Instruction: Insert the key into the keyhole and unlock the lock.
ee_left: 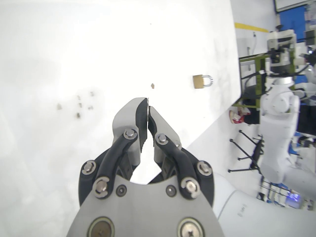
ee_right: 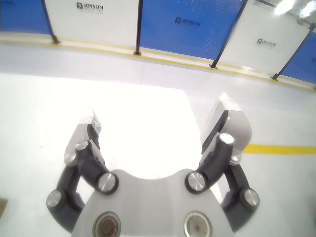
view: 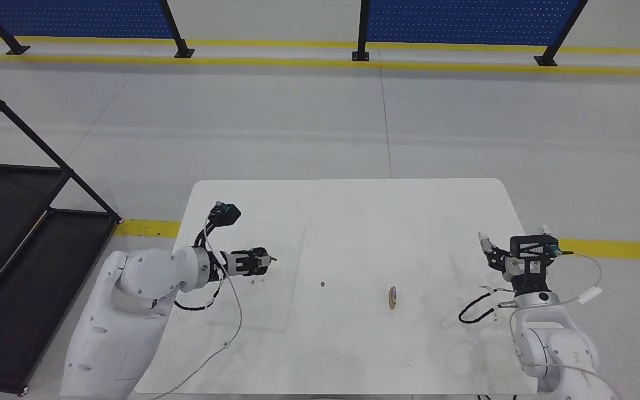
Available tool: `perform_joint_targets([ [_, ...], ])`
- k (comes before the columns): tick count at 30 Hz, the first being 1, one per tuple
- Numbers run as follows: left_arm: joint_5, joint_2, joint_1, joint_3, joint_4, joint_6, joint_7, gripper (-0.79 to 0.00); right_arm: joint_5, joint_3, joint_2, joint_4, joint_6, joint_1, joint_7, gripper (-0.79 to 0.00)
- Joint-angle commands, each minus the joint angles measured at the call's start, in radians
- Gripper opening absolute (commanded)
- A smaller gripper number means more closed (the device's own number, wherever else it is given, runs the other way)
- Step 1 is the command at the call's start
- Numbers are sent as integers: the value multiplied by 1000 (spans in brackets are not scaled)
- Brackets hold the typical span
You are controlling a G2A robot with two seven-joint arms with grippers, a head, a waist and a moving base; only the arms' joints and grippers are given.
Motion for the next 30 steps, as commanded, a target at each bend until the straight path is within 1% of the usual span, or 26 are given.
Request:
perform_joint_targets([
  [1, -138, -1, -19, -10, 71, -7, -23, -785, 0, 0, 0, 0, 0, 0, 0, 0],
  [3, -247, -1, -38, -18, 134, -20, -53, -785, 0, 0, 0, 0, 0, 0, 0, 0],
  [7, -450, -1, -66, -29, 250, -76, -131, -785, 0, 0, 0, 0, 0, 0, 0, 0],
  [12, -649, 1, -91, -34, 369, -133, -230, -785, 0, 0, 0, 0, 0, 0, 0, 0],
  [15, -730, 5, -93, -42, 426, -193, -282, -785, 0, 0, 0, 0, 0, 0, 0, 0],
  [19, -816, 16, -79, -25, 440, -253, -282, -785, 0, 0, 0, 0, 0, 0, 0, 0],
  [24, -900, 50, -64, 17, 416, -295, -282, -785, 0, 0, 0, 0, 0, 0, 0, 0],
  [30, -900, 50, -64, 17, 416, -295, -282, -785, 0, 0, 0, 0, 0, 0, 0, 0],
])
